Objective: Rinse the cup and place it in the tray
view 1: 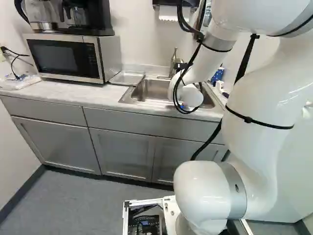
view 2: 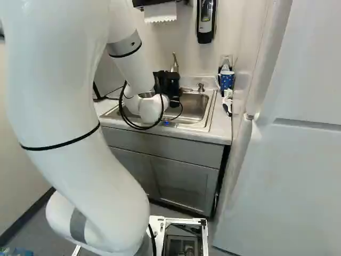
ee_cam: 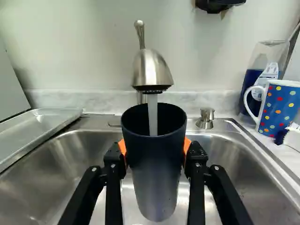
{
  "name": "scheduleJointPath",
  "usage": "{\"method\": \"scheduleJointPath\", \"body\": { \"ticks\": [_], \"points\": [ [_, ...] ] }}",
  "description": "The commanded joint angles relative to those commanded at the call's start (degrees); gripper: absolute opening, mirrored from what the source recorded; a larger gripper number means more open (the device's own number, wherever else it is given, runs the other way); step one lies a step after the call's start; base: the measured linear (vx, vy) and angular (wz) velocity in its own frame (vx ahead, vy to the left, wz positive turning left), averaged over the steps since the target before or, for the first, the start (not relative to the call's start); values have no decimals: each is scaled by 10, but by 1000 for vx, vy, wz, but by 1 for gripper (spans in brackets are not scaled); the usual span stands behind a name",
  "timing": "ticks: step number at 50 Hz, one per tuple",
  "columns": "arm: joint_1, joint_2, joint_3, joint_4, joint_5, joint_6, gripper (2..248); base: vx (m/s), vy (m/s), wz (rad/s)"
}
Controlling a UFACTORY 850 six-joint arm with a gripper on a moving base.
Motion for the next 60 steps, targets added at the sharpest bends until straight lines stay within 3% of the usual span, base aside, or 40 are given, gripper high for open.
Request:
{"method": "scheduleJointPath", "body": {
  "ticks": [60],
  "points": [
    [0,0,0,0,0,0,125,0,0,0]
  ]
}}
